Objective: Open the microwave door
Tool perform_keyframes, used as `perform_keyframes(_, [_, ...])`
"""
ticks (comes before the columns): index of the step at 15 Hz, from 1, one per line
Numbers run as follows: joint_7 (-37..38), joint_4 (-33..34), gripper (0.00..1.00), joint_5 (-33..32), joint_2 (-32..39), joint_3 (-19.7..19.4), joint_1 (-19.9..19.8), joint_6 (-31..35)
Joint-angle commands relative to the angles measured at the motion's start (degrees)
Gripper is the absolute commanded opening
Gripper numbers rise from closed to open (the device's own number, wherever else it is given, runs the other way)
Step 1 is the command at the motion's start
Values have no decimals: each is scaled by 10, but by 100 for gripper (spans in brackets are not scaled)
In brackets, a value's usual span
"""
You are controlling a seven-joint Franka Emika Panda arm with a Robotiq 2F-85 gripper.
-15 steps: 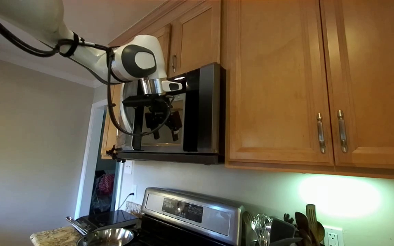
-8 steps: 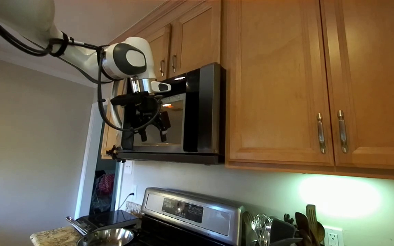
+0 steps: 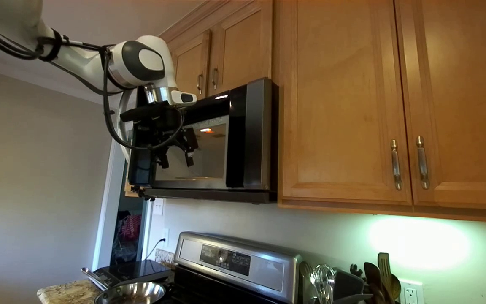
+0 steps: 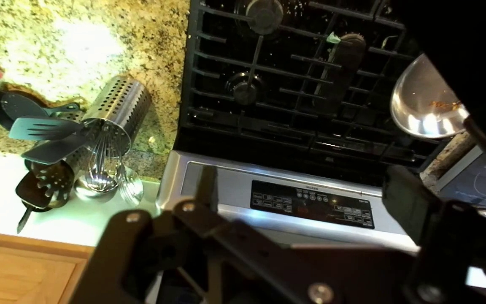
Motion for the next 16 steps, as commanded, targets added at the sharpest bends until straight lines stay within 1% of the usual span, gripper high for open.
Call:
perform_keyframes(1, [31, -22, 100, -28, -54, -1, -5, -31])
perform_keyframes(4, [47, -32, 100, -31, -80, -13, -15, -46])
perform_keyframes(6, [53, -39, 100, -32, -87, -23, -25, -41])
perform_keyframes(11, [53, -57, 100, -6, -65, -66, -40, -24])
perform_keyframes(12, [60, -59, 100, -12, -59, -68, -46, -24])
perform_keyframes(13, [43, -46, 100, -16, -62, -63, -38, -37])
perform_keyframes(16, [42, -47, 100, -17, -58, -64, -40, -37])
